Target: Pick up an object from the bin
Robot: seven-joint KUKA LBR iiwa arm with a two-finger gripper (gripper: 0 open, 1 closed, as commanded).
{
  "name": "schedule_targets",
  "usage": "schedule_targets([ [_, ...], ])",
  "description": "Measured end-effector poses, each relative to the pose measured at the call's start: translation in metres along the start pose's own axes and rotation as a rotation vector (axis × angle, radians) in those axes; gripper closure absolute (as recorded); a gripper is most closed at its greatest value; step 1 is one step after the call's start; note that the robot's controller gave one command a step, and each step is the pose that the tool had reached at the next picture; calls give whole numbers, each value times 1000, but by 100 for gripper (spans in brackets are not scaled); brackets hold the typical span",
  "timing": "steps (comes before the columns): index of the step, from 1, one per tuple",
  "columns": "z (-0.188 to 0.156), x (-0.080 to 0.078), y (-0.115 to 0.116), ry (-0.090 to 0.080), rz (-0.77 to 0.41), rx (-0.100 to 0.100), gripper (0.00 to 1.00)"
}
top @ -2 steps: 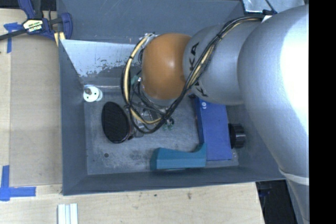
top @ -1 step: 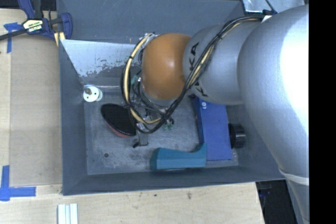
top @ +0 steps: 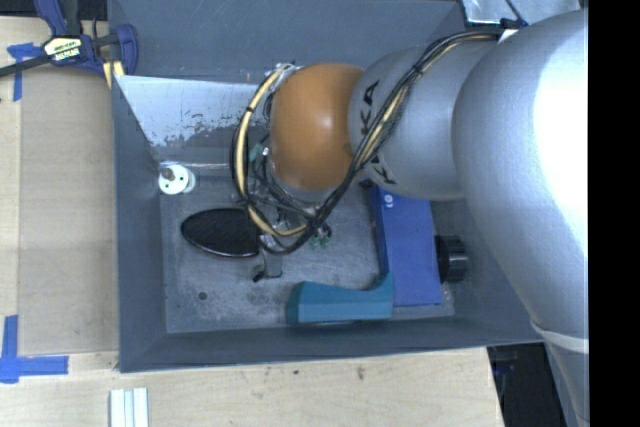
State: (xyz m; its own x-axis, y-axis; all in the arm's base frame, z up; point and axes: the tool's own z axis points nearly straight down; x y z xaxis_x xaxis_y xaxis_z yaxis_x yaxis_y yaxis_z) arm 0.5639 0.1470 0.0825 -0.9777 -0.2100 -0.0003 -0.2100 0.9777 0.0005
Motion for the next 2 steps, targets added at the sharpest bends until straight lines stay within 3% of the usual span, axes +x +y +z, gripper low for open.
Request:
schedule_targets([
  [1,11,-10,8,-6,-113,0,100],
  [2,11,-10,8,-6,-113,0,100],
])
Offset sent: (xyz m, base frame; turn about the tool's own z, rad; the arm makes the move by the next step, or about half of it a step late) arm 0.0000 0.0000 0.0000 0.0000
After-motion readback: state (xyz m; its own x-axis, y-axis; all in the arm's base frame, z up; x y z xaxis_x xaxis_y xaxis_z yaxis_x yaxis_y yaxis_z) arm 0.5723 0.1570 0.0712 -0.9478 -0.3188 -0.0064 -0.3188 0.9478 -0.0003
